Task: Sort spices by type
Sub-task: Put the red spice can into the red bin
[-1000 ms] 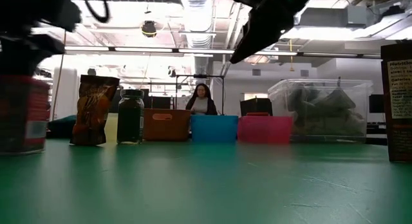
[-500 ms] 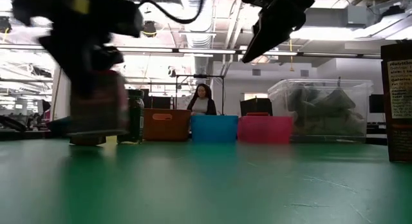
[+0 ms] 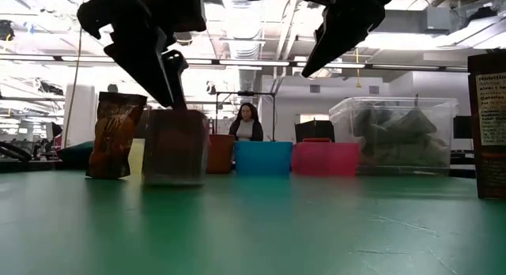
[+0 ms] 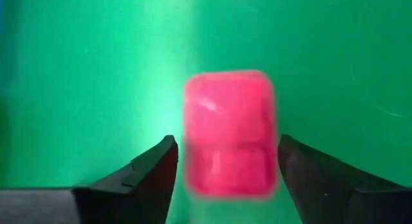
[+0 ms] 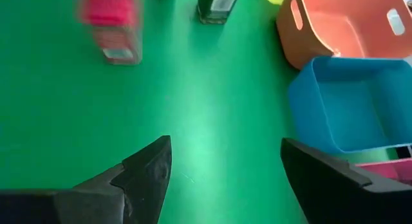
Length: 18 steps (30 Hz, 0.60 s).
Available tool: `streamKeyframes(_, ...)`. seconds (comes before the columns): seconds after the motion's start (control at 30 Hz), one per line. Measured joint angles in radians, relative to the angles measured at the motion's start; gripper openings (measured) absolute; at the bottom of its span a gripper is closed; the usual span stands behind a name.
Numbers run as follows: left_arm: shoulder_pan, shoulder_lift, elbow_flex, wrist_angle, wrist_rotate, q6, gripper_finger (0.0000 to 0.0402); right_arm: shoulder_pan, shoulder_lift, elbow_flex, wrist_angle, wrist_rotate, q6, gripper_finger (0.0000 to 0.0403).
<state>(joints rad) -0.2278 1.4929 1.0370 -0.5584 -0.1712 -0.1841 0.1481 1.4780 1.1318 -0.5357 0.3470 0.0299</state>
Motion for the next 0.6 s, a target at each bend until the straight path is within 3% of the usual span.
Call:
streamKeyframes(0.3,-0.004,-0.024,0.038,-0.033,-0.019,-0.014,0.0285,0.001,0.001,-0.057,0.106,0.0,-0.032,0.0317)
streamKeyframes(0.47,-0.063,-0.114,0.053,-0.004,-0.234,0.018,0.0278,0.003,0.001,-0.132,0.323,-0.065,-0.081,0.0317)
streamKeyframes(0.6,-0.119,-0.217,-0.043,0.097,-0.387,0.032,0.0263,0.005,0.007,-0.176,0.488,-0.141,-0.091,0.0317)
